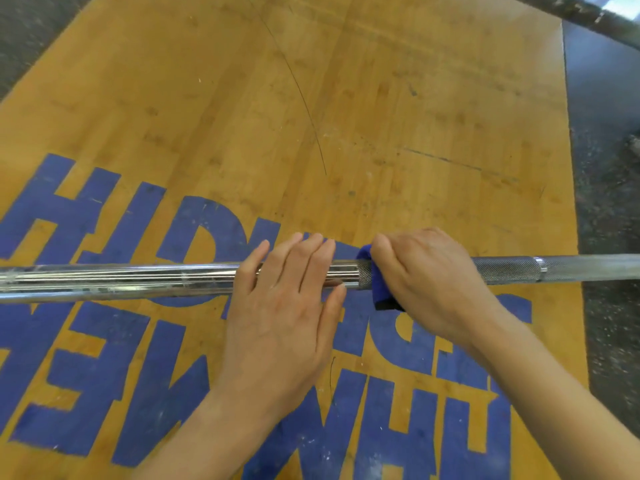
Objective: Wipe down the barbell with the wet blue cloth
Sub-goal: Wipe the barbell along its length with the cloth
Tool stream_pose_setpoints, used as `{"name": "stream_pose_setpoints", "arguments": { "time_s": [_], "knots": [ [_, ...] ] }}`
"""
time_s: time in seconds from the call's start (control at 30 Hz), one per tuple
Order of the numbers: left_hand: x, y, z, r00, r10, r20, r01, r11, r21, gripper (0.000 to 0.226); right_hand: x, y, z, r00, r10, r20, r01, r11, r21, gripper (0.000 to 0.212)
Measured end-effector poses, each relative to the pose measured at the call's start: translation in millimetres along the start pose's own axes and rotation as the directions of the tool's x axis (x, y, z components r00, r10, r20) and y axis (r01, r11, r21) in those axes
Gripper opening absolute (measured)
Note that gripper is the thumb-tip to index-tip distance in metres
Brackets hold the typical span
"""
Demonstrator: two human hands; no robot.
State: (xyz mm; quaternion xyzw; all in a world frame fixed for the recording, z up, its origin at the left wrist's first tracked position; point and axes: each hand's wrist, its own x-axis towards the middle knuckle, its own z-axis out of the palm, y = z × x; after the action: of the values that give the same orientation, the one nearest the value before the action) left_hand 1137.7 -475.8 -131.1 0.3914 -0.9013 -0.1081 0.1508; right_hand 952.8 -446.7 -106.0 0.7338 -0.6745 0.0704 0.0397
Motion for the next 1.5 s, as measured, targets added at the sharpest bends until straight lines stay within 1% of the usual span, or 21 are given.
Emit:
{"name": "stream_pose_setpoints", "arguments": {
  "time_s": [0.13,0.27,0.33,0.43,0.5,0.53,0.6,0.67,0.73,0.8,0.87,0.93,1.0,1.03,1.07,1.1,1.13,1.17,1.23,1.37,1.5],
  "knots": [
    [-18.2,2.6,1.7,1.000,0.017,0.014,-0.018,0.999,0.042,0.051,-14.0,-10.9,3.0,0.993,-0.104,0.053,0.104,0.995,-0.001,0.018],
    [-33.6,8.5,-0.8,0.999,0.024,0.030,-0.026,0.998,0.055,0.054,-26.3,-8.5,-12.9,0.986,0.073,0.151,-0.091,0.989,0.113,0.027],
    [-40.8,10.6,-0.9,0.999,0.025,0.037,-0.027,0.998,0.065,0.056,-23.1,-26.8,-12.4,0.980,0.036,0.193,-0.049,0.997,0.062,0.025],
    [-51.2,12.0,-1.2,0.998,0.039,0.039,-0.042,0.996,0.085,0.060,-34.2,-22.6,-12.7,0.972,-0.107,0.210,0.086,0.990,0.109,0.053],
    [-57.6,15.1,-2.1,0.998,0.046,0.035,-0.049,0.994,0.093,0.061,-40.7,-11.8,-23.0,0.957,-0.086,0.277,0.072,0.995,0.063,0.067],
    [-60.7,16.8,-2.2,0.998,0.049,0.033,-0.052,0.994,0.096,0.061,-41.3,-14.4,-27.0,0.932,-0.061,0.356,0.059,0.998,0.018,0.066],
    [-66.5,19.2,-2.0,0.998,0.051,0.037,-0.055,0.993,0.103,0.061,-30.6,-32.8,-29.0,0.868,-0.051,0.495,0.104,0.991,-0.079,0.041],
    [-72.8,19.6,-3.0,0.997,0.052,0.048,-0.056,0.993,0.101,0.062,-23.0,-42.4,-25.2,0.820,-0.067,0.568,0.037,0.997,0.064,0.025],
    [-79.2,20.3,-4.8,0.996,0.060,0.069,-0.066,0.994,0.088,0.064,-18.2,-33.7,-30.1,0.707,-0.040,0.707,-0.069,0.990,0.125,0.032],
    [-85.7,23.4,-7.2,0.995,0.061,0.085,-0.068,0.995,0.078,0.065,-19.4,-19.0,-34.6,0.594,0.000,0.805,-0.150,0.982,0.112,0.036],
    [-91.6,26.6,-8.7,0.993,0.059,0.100,-0.067,0.994,0.085,0.066,-20.3,-24.6,-35.9,0.581,-0.008,0.814,-0.194,0.970,0.148,0.036],
    [-97.5,29.0,-11.4,0.992,0.055,0.116,-0.064,0.995,0.074,0.066,-21.1,-40.4,-31.0,0.621,-0.023,0.784,-0.165,0.974,0.159,0.032],
    [-102.6,28.8,-15.6,0.992,0.060,0.111,-0.065,0.997,0.040,0.064,-39.8,-49.3,-26.1,0.744,-0.047,0.666,-0.027,0.995,0.100,0.027],
    [-104.5,27.9,-17.9,0.992,0.058,0.110,-0.061,0.998,0.024,0.063,-56.3,-47.8,-22.8,0.842,-0.055,0.537,0.046,0.998,0.031,0.034],
    [-105.8,26.7,-20.6,0.993,0.045,0.109,-0.047,0.999,0.011,0.063,-73.8,-44.9,-21.5,0.917,-0.002,0.399,0.019,0.999,-0.039,0.039],
    [-106.0,25.3,-22.4,0.994,0.024,0.102,-0.025,1.000,0.003,0.062,-88.8,-46.7,-21.1,0.970,0.099,0.221,-0.084,0.994,-0.074,0.038],
    [-106.3,24.0,-23.2,0.995,0.002,0.095,-0.002,1.000,0.004,0.061,-99.1,-54.7,-17.9,0.974,0.218,0.064,-0.214,0.975,-0.065,0.034],
    [-107.1,23.5,-23.2,0.996,-0.015,0.091,0.014,1.000,0.011,0.061,-104.7,-65.6,-11.7,0.948,0.318,-0.017,-0.318,0.948,-0.008,0.030],
    [-110.2,25.2,-22.3,0.996,-0.026,0.089,0.024,0.999,0.022,0.060,-111.8,-85.1,4.8,0.920,0.361,-0.155,-0.353,0.932,0.078,0.036],
    [-121.3,28.9,-21.1,0.996,0.003,0.087,-0.005,1.000,0.024,0.059,-143.9,-69.4,3.0,0.938,0.281,-0.202,-0.278,0.960,0.043,0.052],
    [-130.0,31.6,-20.9,0.997,-0.006,0.080,0.004,1.000,0.028,0.059,-140.8,-96.6,8.9,0.867,0.431,-0.252,-0.423,0.902,0.087,0.051]
  ]
}}
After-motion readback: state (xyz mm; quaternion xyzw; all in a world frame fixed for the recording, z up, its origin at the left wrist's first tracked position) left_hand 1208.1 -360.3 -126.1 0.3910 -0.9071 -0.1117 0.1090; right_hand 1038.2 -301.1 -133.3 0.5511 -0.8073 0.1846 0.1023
